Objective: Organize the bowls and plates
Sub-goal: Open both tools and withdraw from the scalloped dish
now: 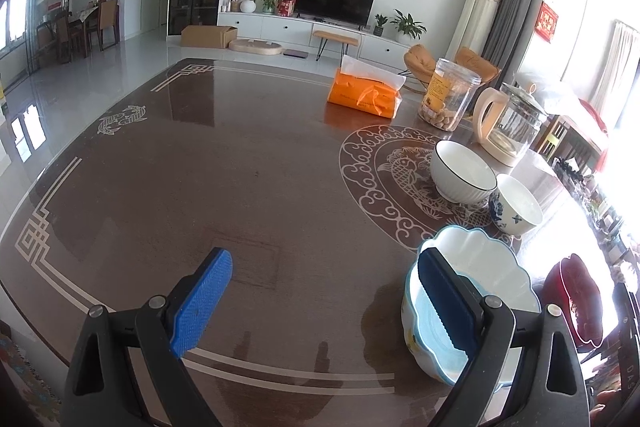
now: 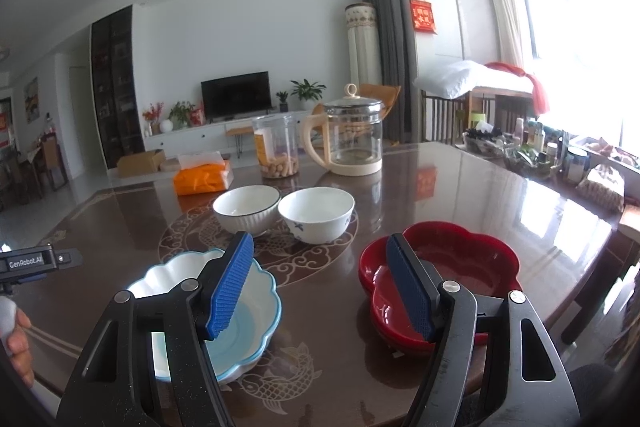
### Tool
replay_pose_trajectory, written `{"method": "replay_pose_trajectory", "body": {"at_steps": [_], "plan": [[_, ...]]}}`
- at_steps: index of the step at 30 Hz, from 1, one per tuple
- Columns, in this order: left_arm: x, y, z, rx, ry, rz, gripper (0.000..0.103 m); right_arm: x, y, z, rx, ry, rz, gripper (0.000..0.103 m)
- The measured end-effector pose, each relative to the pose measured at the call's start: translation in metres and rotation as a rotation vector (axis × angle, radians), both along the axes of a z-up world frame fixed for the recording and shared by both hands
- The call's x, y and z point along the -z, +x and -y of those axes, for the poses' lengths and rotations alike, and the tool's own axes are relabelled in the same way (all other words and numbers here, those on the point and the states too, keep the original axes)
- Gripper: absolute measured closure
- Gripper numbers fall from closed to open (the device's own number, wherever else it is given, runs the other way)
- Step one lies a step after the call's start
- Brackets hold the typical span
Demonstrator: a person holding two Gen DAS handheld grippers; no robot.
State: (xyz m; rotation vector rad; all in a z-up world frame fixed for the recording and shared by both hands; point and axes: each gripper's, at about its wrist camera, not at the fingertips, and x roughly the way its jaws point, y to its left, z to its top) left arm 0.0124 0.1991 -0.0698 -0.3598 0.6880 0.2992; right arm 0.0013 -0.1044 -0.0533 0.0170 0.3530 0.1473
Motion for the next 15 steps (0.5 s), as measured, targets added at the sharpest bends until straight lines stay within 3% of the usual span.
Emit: {"method": "replay_pose_trajectory", "body": {"at_steps": [6,11,15], "plan": [[0.008,0.003,-0.003,0.0,-0.019,-0.034,0.009,0.0,0.0,-0.001,-0.002,-0.006,0.006,0.03],[0.005,0.001,-0.002,0.008,-0.022,-0.005,0.009,0.0,0.001,-0.002,-0.009,-0.006,-0.006,0.03],[-0.009,0.014,0.0,0.069,-0.041,0.008,0.009,-0.006,0.018,-0.001,-0.099,0.035,-0.092,0.03]]}}
